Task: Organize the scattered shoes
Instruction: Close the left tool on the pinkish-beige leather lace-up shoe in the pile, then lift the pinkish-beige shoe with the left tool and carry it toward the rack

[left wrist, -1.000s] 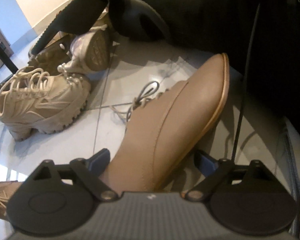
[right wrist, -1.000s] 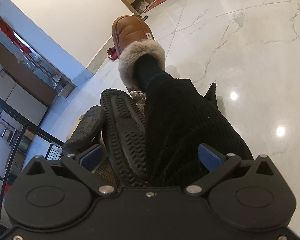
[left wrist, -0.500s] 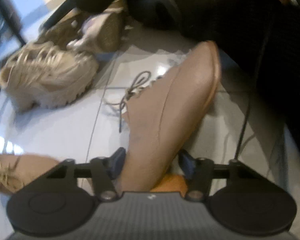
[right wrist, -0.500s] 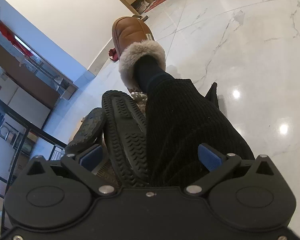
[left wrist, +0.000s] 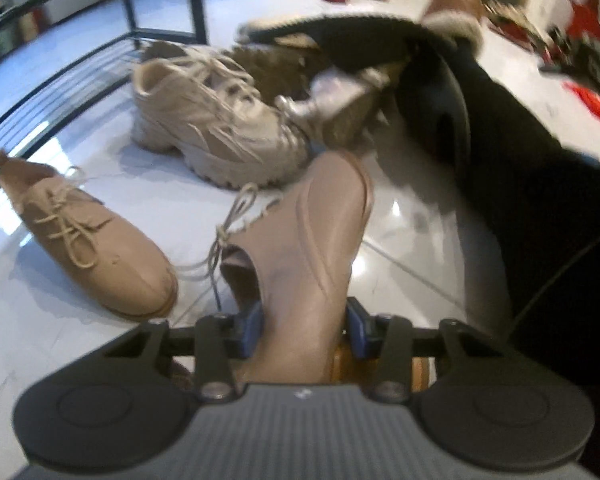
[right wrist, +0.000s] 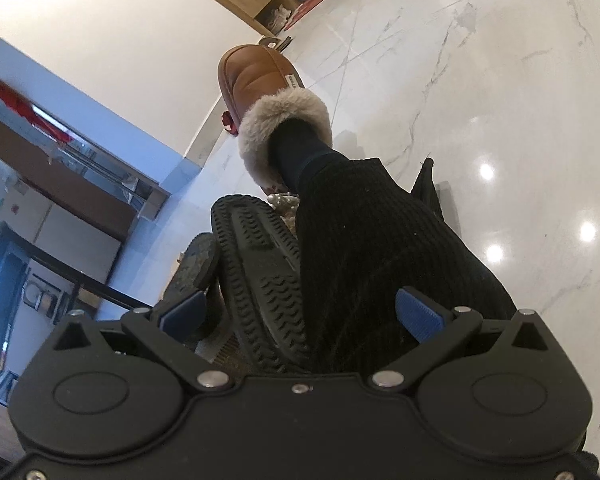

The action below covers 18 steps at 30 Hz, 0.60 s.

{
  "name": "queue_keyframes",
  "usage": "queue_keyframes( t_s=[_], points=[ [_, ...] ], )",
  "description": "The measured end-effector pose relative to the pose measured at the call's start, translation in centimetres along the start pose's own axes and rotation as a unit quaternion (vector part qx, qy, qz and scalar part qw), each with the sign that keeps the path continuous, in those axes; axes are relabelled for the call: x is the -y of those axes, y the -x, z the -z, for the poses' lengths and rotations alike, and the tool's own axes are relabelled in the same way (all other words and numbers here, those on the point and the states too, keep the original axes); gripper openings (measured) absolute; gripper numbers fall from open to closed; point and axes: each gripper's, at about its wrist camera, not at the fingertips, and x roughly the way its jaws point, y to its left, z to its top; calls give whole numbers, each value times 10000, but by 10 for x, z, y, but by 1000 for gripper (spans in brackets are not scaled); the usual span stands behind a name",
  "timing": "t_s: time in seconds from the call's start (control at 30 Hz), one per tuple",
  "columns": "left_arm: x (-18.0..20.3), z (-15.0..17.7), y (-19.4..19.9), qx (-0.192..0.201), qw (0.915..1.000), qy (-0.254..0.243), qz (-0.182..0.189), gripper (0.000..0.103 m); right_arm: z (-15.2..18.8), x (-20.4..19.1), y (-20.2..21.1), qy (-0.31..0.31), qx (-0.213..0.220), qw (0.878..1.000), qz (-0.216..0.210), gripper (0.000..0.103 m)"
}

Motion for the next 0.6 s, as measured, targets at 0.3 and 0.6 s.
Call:
queue_keyframes(
  t_s=[0.3,0.6],
  points=[
    [2,20,-18,-391,9990,205,-115,42,0,3,1,-85,-11,9999,-61,103],
    [-7,18,-40,-351,9984,422,-108,51,0,1,0,-2,-37,10000,-19,103]
  ],
)
